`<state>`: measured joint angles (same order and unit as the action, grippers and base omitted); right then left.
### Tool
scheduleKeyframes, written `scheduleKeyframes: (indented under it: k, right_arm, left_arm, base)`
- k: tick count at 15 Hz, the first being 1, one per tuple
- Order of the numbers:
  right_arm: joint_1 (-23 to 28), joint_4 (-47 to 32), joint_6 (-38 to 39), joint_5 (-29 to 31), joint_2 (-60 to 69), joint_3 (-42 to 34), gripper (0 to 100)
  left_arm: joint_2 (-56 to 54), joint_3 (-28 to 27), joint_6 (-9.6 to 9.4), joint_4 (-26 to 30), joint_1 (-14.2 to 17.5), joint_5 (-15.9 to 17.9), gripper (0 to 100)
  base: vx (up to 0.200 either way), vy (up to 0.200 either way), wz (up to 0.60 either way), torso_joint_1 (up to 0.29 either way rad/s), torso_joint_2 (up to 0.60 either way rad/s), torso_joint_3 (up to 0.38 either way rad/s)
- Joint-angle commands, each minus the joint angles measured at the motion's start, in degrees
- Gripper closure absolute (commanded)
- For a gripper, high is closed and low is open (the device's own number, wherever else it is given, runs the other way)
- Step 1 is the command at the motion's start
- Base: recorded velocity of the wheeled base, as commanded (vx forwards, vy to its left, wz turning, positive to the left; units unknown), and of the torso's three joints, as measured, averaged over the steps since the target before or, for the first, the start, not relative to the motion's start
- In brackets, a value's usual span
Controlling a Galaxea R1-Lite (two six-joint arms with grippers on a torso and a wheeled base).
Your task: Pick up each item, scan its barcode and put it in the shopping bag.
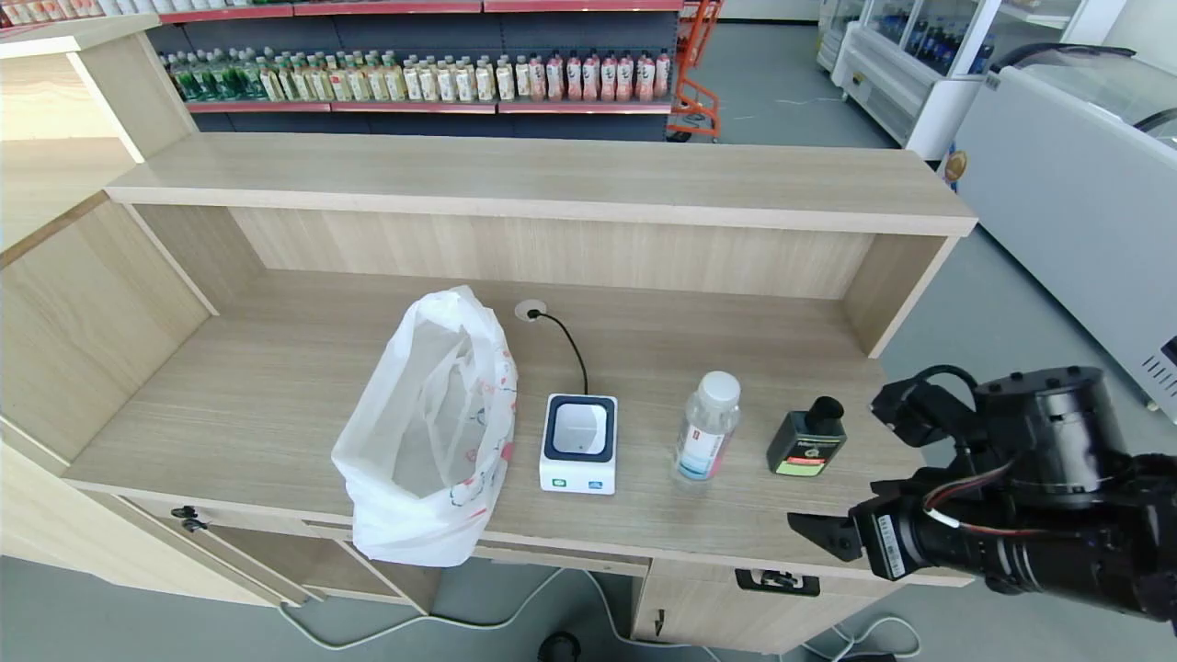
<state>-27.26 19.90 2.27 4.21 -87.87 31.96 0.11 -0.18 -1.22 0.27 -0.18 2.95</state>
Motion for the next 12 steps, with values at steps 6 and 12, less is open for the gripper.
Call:
scheduleKeyframes:
  k: [6, 12]
  right_arm:
    - [-7.7, 22.4, 2.0, 2.2, -24.0, 3.8, 0]
    - [-9.0, 35.6, 1.7, 7.5, -34.9, 11.7, 0]
  left_arm:
    - [0.0, 0.0, -0.01, 0.0, 0.0, 0.0, 100]
    - [0.0, 0.0, -0.01, 0.0, 0.0, 0.0, 100]
  base:
    - [0.0, 0.0, 0.0, 0.0, 0.0, 0.0]
    - [0.0, 0.0, 0.0, 0.0, 0.0, 0.0]
